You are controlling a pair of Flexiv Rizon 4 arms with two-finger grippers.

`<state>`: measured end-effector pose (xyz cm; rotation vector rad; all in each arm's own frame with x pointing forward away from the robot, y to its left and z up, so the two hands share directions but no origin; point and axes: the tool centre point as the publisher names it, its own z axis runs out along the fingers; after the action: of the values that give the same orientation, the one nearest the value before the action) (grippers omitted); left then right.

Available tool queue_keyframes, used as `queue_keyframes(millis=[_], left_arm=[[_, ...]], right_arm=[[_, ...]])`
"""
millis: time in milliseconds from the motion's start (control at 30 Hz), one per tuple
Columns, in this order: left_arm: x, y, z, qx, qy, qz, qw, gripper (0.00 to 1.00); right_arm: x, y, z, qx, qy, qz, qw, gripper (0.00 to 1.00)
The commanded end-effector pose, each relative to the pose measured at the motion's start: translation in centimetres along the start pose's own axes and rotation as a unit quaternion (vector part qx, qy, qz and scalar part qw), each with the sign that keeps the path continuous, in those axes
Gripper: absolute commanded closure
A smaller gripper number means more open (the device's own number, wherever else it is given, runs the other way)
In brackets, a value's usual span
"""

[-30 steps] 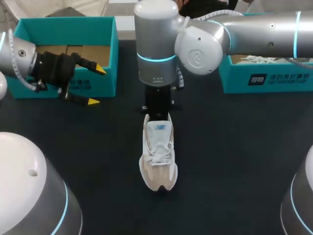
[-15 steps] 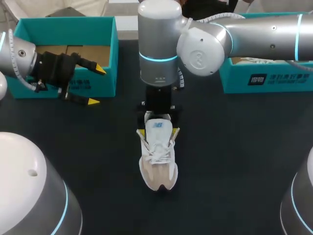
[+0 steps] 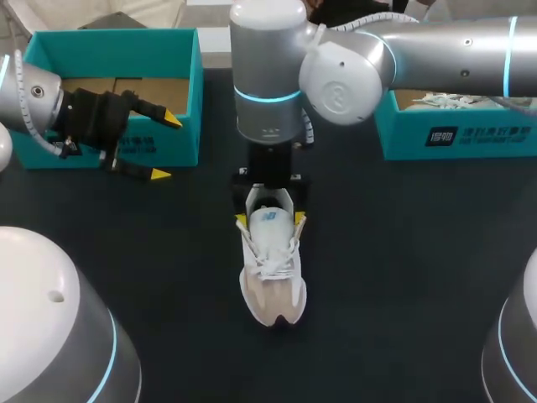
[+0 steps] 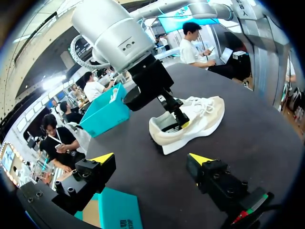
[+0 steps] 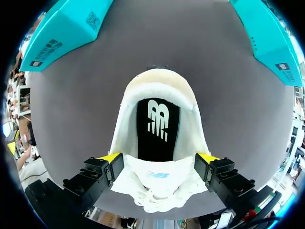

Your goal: Take the shoe out of the shoebox, open the shoe tongue, remove and reinsert the insole, then place the shoe into the shoebox

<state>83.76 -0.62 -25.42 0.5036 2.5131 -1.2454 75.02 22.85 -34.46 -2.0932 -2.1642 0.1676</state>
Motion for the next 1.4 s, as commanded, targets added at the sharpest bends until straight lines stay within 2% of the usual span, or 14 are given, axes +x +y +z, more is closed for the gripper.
queue_keyframes(millis=[33, 367, 400, 433, 500, 567, 633, 733, 1133, 1333, 1400], left_arm=[[0.0, -0.1, 0.0, -0.002, 0.001, 0.000, 1.000, 0.00], [0.0, -0.1, 0.0, -0.002, 0.001, 0.000, 1.000, 0.00], [0.0, -0.1, 0.0, -0.002, 0.001, 0.000, 1.000, 0.00], [0.0, -0.1, 0.0, -0.002, 0.001, 0.000, 1.000, 0.00], [0.0, -0.1, 0.0, -0.002, 0.001, 0.000, 1.000, 0.00], [0.0, -0.1, 0.0, -0.002, 0.001, 0.000, 1.000, 0.00], [0.0, -0.1, 0.0, -0.002, 0.001, 0.000, 1.000, 0.00], [0.0, -0.1, 0.0, -0.002, 0.001, 0.000, 1.000, 0.00], [0.0, -0.1, 0.0, -0.002, 0.001, 0.000, 1.000, 0.00], [0.0, -0.1, 0.0, -0.002, 0.001, 0.000, 1.000, 0.00], [0.0, -0.1, 0.0, -0.002, 0.001, 0.000, 1.000, 0.00]], right_arm=[[-0.2, -1.0, -2.0, -0.017, -0.011, 0.003, 1.000, 0.00], [-0.1, -4.5, -4.1, -0.037, -0.022, 0.027, 0.999, 0.00], [-0.2, -4.7, -3.9, -0.037, -0.022, 0.029, 0.999, 0.35], [-0.2, -4.8, -3.7, -0.037, -0.022, 0.030, 0.999, 0.54], [-0.1, -4.9, -3.3, -0.036, -0.021, 0.031, 0.999, 0.68], [0.0, -4.8, -2.9, -0.036, -0.020, 0.032, 0.999, 0.78], [0.0, -4.5, -2.6, -0.038, -0.019, 0.035, 0.998, 0.93], [-0.1, -4.1, -2.0, -0.040, -0.018, 0.038, 0.998, 1.00], [-0.4, -1.9, 0.1, -0.036, -0.002, 0.028, 0.999, 0.91], [-0.6, -2.0, -1.5, -0.048, -0.011, 0.023, 0.999, 0.81], [-0.6, -1.6, -1.4, -0.050, -0.008, 0.019, 0.999, 0.78]])
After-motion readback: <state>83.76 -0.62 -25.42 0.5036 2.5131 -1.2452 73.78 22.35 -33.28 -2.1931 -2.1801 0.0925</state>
